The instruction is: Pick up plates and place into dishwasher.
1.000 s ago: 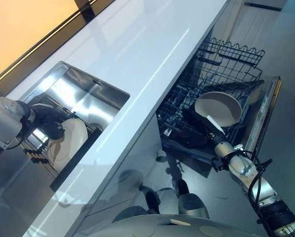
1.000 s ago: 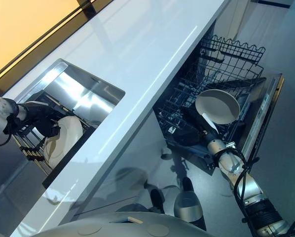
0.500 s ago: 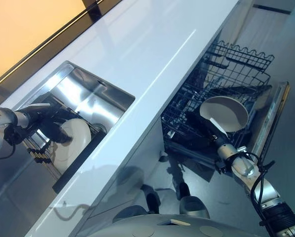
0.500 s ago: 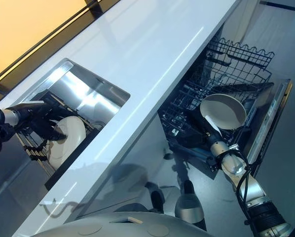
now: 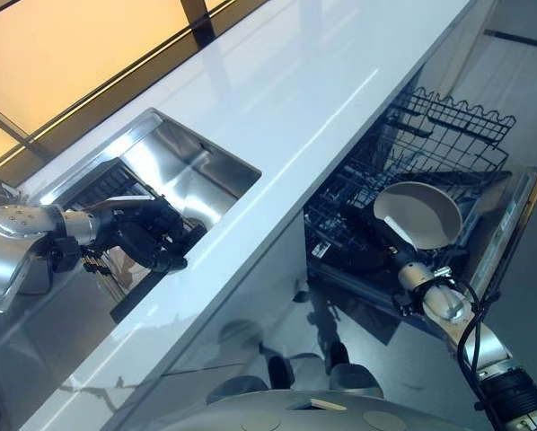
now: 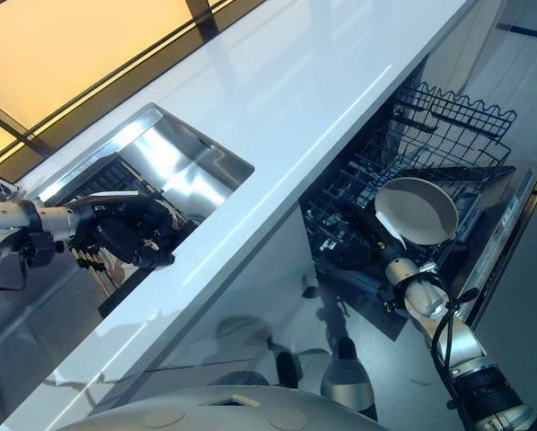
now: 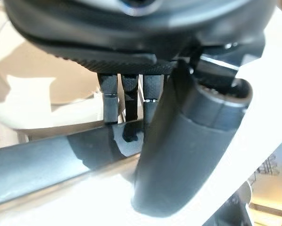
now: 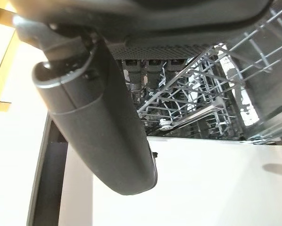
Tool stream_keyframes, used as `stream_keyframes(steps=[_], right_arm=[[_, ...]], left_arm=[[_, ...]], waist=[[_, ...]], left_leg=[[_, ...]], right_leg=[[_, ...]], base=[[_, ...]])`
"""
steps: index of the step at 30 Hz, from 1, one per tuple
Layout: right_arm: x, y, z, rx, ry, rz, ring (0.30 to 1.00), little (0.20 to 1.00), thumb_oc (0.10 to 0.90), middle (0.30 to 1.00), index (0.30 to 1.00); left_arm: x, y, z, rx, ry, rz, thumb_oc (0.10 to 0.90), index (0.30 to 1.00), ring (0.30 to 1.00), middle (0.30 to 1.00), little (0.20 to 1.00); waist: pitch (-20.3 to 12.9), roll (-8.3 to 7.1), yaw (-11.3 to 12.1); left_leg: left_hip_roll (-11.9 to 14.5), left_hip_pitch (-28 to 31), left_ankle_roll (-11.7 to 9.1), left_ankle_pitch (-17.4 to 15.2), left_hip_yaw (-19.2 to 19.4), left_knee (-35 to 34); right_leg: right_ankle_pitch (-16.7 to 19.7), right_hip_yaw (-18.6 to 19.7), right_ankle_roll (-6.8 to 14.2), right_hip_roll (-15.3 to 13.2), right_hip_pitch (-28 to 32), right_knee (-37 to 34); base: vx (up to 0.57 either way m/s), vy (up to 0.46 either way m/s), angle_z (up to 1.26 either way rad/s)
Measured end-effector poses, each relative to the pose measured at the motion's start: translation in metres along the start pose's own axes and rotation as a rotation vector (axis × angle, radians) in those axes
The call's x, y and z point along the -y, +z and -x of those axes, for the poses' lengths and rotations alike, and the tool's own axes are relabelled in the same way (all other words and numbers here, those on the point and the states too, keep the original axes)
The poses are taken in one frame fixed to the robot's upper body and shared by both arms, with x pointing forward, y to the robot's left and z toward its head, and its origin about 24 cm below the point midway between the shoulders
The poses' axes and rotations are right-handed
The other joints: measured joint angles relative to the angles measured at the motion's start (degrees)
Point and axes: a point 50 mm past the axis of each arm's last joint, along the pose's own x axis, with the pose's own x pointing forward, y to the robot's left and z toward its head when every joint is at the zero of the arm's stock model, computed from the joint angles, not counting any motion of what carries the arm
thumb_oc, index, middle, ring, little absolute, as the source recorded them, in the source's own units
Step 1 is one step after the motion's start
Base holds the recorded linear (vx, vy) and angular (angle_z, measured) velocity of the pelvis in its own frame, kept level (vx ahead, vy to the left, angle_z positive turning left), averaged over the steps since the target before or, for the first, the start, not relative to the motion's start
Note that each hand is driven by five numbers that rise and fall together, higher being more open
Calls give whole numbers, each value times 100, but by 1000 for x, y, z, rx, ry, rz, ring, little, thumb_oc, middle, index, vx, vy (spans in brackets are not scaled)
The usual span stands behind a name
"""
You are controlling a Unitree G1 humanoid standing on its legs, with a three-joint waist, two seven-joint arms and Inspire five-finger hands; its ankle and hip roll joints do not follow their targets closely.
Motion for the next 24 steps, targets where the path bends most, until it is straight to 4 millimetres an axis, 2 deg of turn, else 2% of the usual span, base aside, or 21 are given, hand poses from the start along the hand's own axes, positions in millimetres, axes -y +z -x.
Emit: stream_keyframes(steps=[9,10,11,12,13,14,15,16,18,20,22,23,24], right_arm=[[-1,-3,2,-10,-2,-3,900,900,800,900,900],[-1,-3,2,-11,-2,-3,900,900,800,900,900],[-1,-3,2,-11,-1,-3,900,900,800,900,900],[-1,-3,2,-11,-1,-3,900,900,800,900,900],[-1,-3,2,-12,0,-4,900,900,800,900,900],[-1,-4,3,-14,0,-4,900,900,800,900,900],[-2,-5,3,-18,0,-5,900,900,800,900,900],[-2,-6,4,-21,-2,-6,900,900,800,900,900],[-1,-8,4,-32,-6,-9,900,900,800,900,900],[-1,-9,5,-35,-8,-11,900,900,800,900,900],[-3,-10,3,-38,-12,-21,900,900,800,900,900],[-7,-10,3,-34,-12,-35,900,900,800,900,900],[-7,-10,2,-32,-12,-40,900,900,800,900,900]], left_arm=[[2,-1,0,-8,0,-10,100,300,300,300,200],[2,-1,0,-8,2,-10,191,378,378,378,291],[1,-2,0,-8,8,-9,221,404,404,404,321],[2,-2,0,-5,19,-6,638,761,761,761,738],[2,-4,0,6,38,-1,449,599,599,599,549],[3,-6,-1,12,54,8,407,564,564,564,507],[5,-8,-2,24,72,21,446,596,596,596,546],[6,-11,-4,46,90,31,449,599,599,599,549],[8,-18,-10,98,174,46,800,900,900,900,900],[6,-21,-13,134,224,49,800,900,900,900,900],[-3,-26,-13,133,355,6,800,900,900,900,900],[-21,-38,-7,61,500,-13,800,900,900,900,900],[-26,-42,-5,33,540,-21,800,900,900,900,900]], waist=[[-90,-30,7],[-91,-30,5],[-91,-31,4],[-95,-30,4],[-104,-28,5],[-116,-23,8],[-143,-15,27],[-169,-8,36],[-263,-10,126],[-280,-34,160],[-324,-88,153],[-376,-130,142],[-382,-143,137]], left_leg=[[-17,-3,34,21,-4,3],[-18,-3,33,21,-5,3],[-18,-2,33,21,-4,2],[-18,1,33,21,-5,2],[-17,1,33,21,-7,2],[-16,4,33,21,-10,2],[-14,3,33,21,-29,0],[-14,4,34,22,-52,0],[-9,-12,13,9,-91,-19],[-7,-37,-17,29,-143,-25],[8,-110,-46,80,-201,-26],[45,-174,-78,108,-193,-26],[54,-185,-81,114,-200,-26]], right_leg=[[14,2,-18,-13,-2,0],[14,3,-18,-14,-2,0],[14,3,-18,-14,-2,0],[14,3,-18,-13,1,0],[14,4,-18,-12,1,0],[14,4,-18,-11,4,0],[14,-1,-17,-10,9,0],[14,-13,-17,-11,16,0],[-10,-68,12,-11,12,-1],[-4,-94,6,-12,3,-1],[11,-116,-16,-12,-48,0],[22,-113,-30,1,-117,14],[27,-120,-38,8,-122,11]], base=[[0,0,0],[0,0,0],[0,0,0],[0,0,0],[0,0,0],[6,-20,4],[5,-22,7],[4,-25,9],[-2,-21,11],[-9,-11,15],[-13,-5,10],[0,0,0],[0,0,0]])
